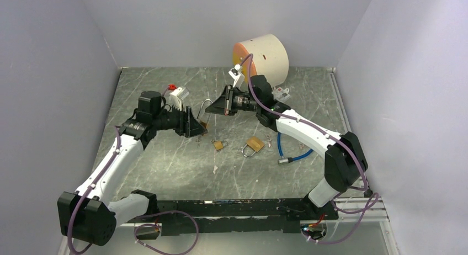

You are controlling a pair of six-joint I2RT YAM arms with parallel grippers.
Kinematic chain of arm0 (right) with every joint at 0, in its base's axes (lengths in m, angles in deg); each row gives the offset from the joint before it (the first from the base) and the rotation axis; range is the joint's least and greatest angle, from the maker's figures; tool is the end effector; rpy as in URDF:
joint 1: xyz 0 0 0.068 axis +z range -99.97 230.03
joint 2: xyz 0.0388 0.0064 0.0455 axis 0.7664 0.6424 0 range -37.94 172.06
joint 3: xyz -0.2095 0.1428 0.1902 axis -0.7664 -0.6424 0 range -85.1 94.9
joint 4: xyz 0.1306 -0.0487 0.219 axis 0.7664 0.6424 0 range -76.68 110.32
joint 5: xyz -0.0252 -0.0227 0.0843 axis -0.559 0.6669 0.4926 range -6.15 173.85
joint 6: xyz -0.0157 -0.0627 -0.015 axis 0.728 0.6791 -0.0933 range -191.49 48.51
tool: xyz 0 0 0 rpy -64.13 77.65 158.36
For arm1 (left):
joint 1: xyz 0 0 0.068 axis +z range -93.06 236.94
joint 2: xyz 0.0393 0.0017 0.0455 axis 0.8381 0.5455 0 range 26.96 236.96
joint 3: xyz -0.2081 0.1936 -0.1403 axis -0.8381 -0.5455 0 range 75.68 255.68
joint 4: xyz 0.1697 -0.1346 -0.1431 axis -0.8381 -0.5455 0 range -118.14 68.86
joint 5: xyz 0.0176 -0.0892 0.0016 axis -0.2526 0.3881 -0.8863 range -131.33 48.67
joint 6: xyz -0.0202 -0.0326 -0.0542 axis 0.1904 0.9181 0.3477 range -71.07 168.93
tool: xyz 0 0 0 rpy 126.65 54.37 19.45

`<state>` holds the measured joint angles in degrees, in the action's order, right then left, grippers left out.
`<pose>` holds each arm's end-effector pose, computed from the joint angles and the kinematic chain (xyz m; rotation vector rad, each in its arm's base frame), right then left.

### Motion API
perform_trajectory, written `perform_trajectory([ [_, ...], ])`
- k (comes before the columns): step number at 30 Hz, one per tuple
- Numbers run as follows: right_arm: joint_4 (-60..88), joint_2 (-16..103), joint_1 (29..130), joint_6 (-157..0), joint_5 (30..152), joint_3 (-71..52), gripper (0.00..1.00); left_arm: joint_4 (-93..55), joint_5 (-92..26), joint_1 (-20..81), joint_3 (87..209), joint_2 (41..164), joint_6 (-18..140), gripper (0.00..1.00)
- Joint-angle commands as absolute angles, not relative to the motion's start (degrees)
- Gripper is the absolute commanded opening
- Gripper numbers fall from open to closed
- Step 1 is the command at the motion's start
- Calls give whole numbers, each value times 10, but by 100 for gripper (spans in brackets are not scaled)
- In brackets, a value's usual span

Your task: Unlock with the key

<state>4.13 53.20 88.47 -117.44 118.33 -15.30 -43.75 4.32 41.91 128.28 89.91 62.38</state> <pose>0.2862 0.2651 0.3657 -0.3660 2.0106 1.5313 0.2048 -0.0940 0.3440 0.5105 2.0984 -1.1401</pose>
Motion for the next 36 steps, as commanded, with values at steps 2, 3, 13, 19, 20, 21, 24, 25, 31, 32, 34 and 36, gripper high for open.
perform_trajectory([
  [2, -7, 498, 882, -1152, 1123, -153, 0, -454, 39, 416, 1312, 875, 655, 89],
  [3, 9, 499, 882, -1151, 1107, -154, 0, -453, 25, 417, 1309, 865, 654, 93],
  [13, 164, 582, 881, -1152, 981, -98, 0, -472, -143, 417, 1258, 779, 703, 94],
  [19, 193, 672, 881, -1152, 961, -47, 0, -496, -163, 417, 1250, 783, 758, 93],
  [20, 188, 688, 882, -1151, 963, -37, 0, -493, -160, 417, 1246, 784, 766, 93],
  [21, 186, 702, 881, -1149, 961, -23, 0, -490, -158, 417, 1244, 784, 774, 92],
  [24, 195, 757, 882, -1145, 961, 30, 0, -488, -173, 416, 1241, 787, 792, 92],
  [25, 199, 778, 882, -1143, 965, 50, 0, -492, -183, 416, 1243, 789, 795, 92],
  [31, 166, 889, 882, -1145, 1007, 146, 0, -498, -220, 417, 1268, 808, 799, 92],
  [32, 155, 906, 881, -1142, 1015, 162, 0, -497, -227, 416, 1270, 812, 799, 93],
  [34, 138, 941, 882, -1134, 1027, 200, 0, -492, -236, 417, 1271, 822, 800, 93],
  [36, 111, 972, 881, -1122, 1034, 231, 0, -486, -242, 417, 1272, 835, 801, 93],
])
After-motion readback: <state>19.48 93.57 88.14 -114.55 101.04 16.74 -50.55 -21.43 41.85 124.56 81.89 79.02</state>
